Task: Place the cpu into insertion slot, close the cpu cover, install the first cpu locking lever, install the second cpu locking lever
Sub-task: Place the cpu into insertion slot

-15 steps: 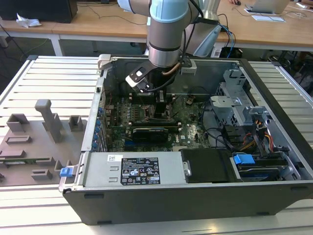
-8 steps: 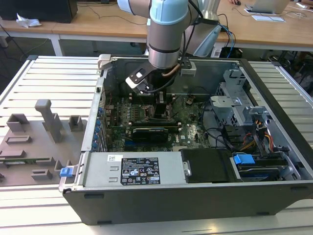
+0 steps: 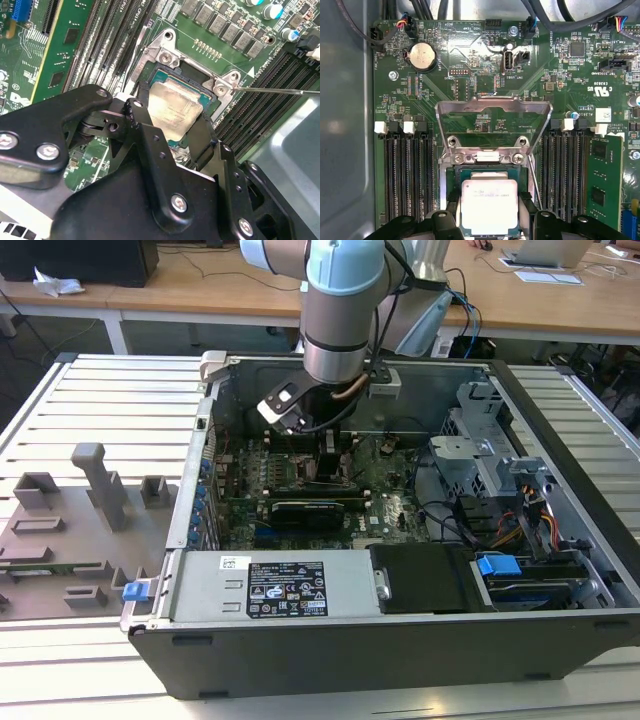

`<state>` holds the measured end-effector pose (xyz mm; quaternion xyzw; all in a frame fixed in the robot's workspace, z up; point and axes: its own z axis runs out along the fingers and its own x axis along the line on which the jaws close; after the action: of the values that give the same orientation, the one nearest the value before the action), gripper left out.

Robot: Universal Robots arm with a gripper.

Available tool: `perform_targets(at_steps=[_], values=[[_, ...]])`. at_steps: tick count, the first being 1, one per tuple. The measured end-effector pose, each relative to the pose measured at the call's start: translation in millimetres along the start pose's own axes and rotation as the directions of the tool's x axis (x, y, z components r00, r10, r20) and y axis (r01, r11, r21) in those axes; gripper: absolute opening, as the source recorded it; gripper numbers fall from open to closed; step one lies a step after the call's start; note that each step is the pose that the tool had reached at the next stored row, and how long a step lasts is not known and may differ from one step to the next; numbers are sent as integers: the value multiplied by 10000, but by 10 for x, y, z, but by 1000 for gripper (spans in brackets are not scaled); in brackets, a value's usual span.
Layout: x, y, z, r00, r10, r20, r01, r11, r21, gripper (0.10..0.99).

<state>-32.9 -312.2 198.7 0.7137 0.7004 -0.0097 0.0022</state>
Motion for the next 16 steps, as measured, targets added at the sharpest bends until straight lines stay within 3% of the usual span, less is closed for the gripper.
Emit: perform_targets(at_steps=[4, 5, 8, 12, 14, 15, 16], values=[[0, 0, 2, 10000, 0, -2, 0, 10000, -2, 553], [0, 0, 3, 10000, 0, -2, 0, 10000, -1, 616], [0, 0, 2, 10000, 0, -1, 0, 10000, -1, 616], [1, -2, -124, 10000, 1, 9, -1, 10000, -1, 616], [13, -2, -150, 10000, 0, 8, 0, 10000, -2, 616], [15, -1, -168, 10000, -2, 10, 2, 10000, -1, 600], [15, -2, -179, 10000, -2, 10, 2, 10000, -1, 471]])
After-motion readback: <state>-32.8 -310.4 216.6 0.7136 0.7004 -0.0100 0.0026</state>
